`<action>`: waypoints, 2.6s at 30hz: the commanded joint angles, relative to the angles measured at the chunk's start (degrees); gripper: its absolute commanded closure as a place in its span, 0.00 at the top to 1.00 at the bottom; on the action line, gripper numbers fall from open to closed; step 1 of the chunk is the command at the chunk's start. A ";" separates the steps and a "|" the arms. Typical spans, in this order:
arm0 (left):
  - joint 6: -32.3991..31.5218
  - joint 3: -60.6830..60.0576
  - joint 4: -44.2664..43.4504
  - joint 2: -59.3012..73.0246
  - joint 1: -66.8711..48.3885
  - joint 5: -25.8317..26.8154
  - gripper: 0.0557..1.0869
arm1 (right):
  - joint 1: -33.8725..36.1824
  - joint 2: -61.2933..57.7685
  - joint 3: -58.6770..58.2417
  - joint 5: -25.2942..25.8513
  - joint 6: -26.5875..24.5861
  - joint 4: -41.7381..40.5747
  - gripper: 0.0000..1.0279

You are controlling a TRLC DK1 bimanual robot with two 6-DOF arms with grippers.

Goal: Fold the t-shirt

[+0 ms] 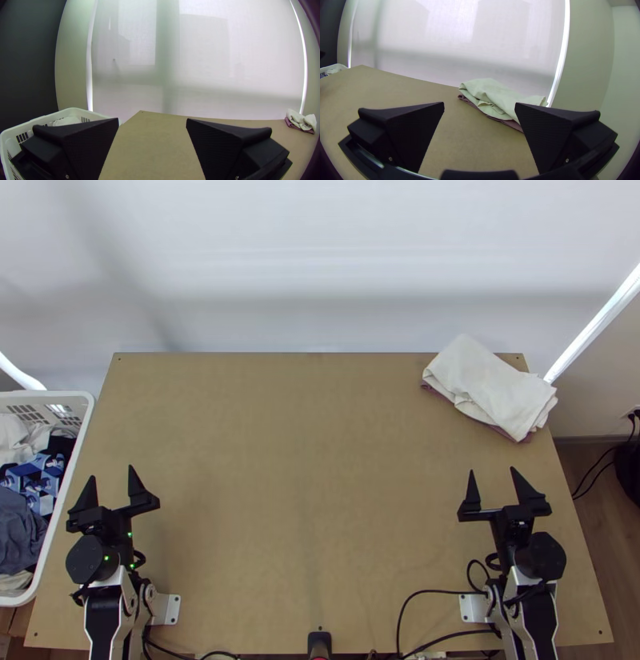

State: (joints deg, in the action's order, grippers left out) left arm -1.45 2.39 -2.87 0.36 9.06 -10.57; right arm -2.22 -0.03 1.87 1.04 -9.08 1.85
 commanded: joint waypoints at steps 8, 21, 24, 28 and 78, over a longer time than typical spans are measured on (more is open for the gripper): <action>1.19 -2.48 0.59 -0.36 0.34 0.11 0.96 | 0.11 0.12 -0.46 0.46 -0.23 -0.53 0.96; 1.19 -2.48 0.59 -0.36 0.34 0.11 0.96 | 0.11 0.12 -0.46 0.46 -0.23 -0.53 0.96; 1.19 -2.48 0.59 -0.36 0.34 0.11 0.96 | 0.11 0.12 -0.55 0.46 -0.23 -0.53 0.96; 1.19 -2.57 0.59 -0.36 0.34 0.11 0.96 | 0.11 0.12 -0.55 0.46 -0.23 -0.53 0.96; -3.56 66.69 43.04 47.19 33.30 0.46 0.94 | 0.11 0.12 -0.46 0.46 -0.23 -0.53 0.96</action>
State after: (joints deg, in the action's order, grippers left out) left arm -6.22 64.60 36.97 40.34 37.65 -10.94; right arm -2.22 -0.03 1.87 1.06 -9.08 1.85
